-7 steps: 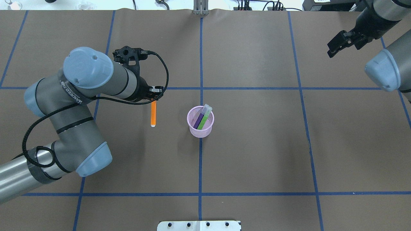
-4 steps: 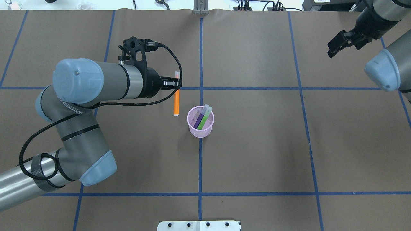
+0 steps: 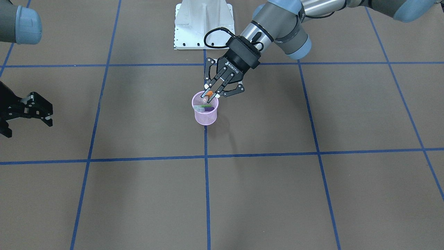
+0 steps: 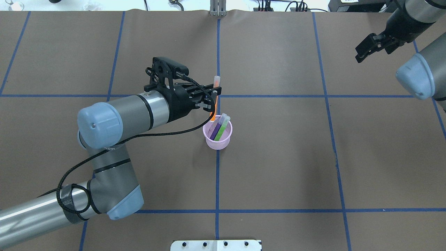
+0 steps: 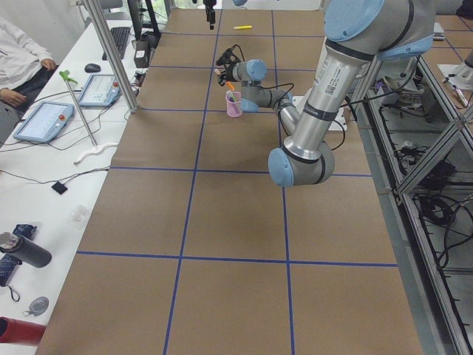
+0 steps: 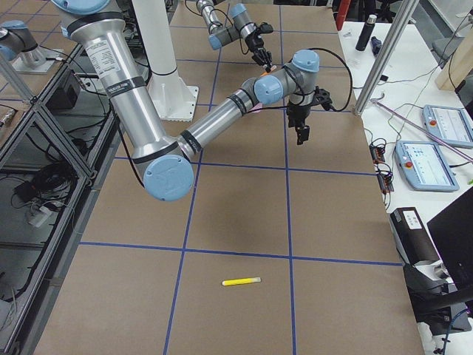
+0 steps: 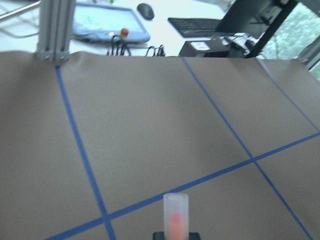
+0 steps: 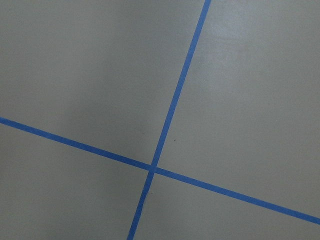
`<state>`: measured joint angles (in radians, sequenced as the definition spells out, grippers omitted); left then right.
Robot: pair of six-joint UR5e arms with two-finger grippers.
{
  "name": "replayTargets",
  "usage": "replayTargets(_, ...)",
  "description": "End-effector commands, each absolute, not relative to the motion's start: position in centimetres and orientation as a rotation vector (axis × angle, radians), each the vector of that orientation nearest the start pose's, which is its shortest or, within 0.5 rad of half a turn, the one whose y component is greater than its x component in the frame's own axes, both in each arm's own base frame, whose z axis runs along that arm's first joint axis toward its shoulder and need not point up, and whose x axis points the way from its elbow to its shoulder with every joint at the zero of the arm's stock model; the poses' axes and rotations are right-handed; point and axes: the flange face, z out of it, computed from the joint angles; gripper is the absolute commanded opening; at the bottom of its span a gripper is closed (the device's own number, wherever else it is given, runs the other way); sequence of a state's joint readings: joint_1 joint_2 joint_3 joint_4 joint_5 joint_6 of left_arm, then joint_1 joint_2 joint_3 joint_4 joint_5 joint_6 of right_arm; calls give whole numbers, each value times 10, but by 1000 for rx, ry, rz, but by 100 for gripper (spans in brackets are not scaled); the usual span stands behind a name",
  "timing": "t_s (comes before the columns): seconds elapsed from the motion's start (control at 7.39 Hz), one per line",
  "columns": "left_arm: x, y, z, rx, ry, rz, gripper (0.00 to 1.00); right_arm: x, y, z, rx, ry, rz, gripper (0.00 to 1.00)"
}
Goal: Collect pens into pen holder
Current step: 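Lift the orange marker with the left gripper over the pink cup, then open the left gripper to drop the orange marker into the cup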
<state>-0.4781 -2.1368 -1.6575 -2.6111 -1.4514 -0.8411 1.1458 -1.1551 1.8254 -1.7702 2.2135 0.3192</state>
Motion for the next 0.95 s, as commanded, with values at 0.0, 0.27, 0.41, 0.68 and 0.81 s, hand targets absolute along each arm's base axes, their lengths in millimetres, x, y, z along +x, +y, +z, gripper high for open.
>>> replayTargets(0.0, 507, -408, 179, 1110, 1320, 114, 0, -182, -581, 333, 195, -754, -252, 100)
replayTargets(0.27, 522, -415, 189, 1118, 1310, 102, 22, -182, -581, 334, 193, -754, -251, 100)
replayTargets(0.41, 522, -413, 186, 1127, 1336, 96, 46, -182, -581, 336, 190, -753, -250, 100)
replayTargets(0.68, 522, -409, 182, 1124, 1358, 90, 87, -182, -581, 335, 192, -753, -251, 100)
replayTargets(0.81, 517, -405, 174, 1127, 1383, 88, 99, -182, -581, 336, 191, -752, -253, 100)
